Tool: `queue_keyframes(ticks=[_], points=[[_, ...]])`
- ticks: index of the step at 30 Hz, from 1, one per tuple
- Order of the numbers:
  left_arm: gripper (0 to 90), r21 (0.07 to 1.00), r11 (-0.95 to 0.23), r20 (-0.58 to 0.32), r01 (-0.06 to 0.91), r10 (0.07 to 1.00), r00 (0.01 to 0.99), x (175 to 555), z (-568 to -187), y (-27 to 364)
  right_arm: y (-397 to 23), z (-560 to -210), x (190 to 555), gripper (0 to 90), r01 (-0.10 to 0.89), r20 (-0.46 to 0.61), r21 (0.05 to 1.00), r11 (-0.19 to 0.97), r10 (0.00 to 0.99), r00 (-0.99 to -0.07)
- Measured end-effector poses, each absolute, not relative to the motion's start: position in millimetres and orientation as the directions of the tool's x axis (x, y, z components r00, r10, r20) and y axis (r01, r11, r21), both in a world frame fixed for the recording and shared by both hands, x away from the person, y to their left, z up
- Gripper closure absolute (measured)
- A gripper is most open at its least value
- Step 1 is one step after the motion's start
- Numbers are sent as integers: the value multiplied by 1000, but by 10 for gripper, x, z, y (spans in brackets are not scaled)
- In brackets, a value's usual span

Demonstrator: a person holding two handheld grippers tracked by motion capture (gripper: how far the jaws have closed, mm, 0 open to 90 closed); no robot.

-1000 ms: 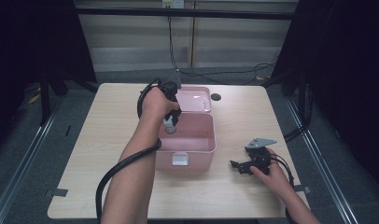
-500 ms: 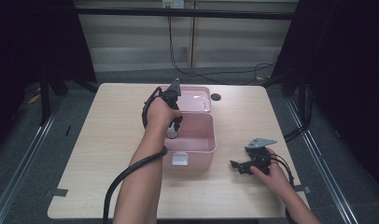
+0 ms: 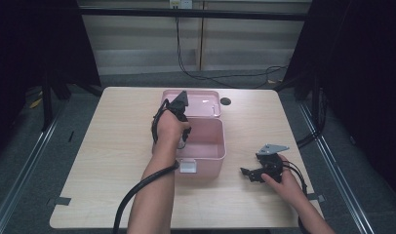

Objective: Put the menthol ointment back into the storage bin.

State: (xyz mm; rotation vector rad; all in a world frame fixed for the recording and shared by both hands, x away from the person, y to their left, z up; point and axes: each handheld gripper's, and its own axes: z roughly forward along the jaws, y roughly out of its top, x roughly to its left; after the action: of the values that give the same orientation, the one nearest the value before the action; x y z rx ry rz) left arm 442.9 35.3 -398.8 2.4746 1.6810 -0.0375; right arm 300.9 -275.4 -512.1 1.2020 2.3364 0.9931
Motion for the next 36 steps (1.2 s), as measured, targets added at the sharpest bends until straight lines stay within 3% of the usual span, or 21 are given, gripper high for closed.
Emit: queue_keyframes(ticks=[22, 36], points=[[503, 144, -332, -89, 932, 934, 347, 4370, -4260, 385, -2754, -5121, 3010, 94, 577, 23, 712, 401, 808, -589], [467, 158, -359, -87, 920, 923, 375, 4358, -4237, 408, -2753, -5121, 3009, 94, 577, 23, 711, 401, 808, -589]])
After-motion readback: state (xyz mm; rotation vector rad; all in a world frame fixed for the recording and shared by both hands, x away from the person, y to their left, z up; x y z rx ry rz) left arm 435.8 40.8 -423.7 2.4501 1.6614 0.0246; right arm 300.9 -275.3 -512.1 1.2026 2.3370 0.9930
